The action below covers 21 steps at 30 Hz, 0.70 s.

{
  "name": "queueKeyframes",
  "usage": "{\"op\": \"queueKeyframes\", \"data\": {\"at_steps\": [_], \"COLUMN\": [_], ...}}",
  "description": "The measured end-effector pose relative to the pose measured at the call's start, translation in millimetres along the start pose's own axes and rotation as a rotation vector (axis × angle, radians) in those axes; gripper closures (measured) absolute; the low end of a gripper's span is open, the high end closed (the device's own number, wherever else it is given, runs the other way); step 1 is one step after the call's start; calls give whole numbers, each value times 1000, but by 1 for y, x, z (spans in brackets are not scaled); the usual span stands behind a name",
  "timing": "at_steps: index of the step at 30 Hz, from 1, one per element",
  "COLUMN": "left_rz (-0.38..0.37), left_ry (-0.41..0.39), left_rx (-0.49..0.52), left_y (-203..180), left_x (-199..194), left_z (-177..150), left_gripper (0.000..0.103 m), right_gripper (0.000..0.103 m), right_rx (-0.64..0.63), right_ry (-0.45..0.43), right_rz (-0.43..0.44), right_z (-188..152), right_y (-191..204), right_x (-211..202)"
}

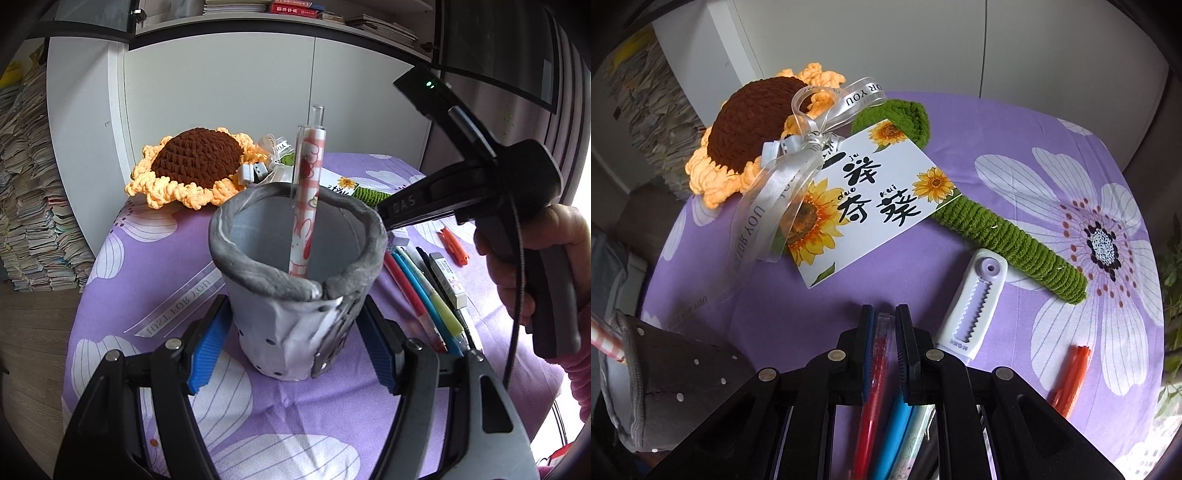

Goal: Organize stationery
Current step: 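Grasp the red marker from the pen pile with the right gripper, then insert the red marker into the holder and open the right gripper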

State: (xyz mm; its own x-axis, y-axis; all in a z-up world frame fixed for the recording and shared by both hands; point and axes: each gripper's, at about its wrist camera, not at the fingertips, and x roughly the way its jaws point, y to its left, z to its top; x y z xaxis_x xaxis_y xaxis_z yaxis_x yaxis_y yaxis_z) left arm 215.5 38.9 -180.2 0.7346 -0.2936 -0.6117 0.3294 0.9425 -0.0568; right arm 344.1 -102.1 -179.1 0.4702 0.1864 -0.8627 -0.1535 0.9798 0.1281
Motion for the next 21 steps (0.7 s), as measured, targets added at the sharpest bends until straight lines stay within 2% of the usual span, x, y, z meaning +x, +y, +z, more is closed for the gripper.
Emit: {"op": "queueKeyframes", "data": {"at_steps": [6,12,16,21], "left_rz": [0,0,0,0], "left_ry": [0,0,1,1], "left_rx": [0,0,0,0], "left_y": [0,0,0,0], "left_x": [0,0,0,0], "left_z": [0,0,0,0], "left_gripper": [35,35,35,35], "right_gripper": [91,92,92,92], "right_rx": [21,-41,-96,-129], "right_ry": [-163,-382,-515,-567], "right_rz": [94,131,138,169], "right_z": [-15,-36,-39,-33], "right_y": [4,23,45,62], "right_x": [-78,-165,-203,-223]}}
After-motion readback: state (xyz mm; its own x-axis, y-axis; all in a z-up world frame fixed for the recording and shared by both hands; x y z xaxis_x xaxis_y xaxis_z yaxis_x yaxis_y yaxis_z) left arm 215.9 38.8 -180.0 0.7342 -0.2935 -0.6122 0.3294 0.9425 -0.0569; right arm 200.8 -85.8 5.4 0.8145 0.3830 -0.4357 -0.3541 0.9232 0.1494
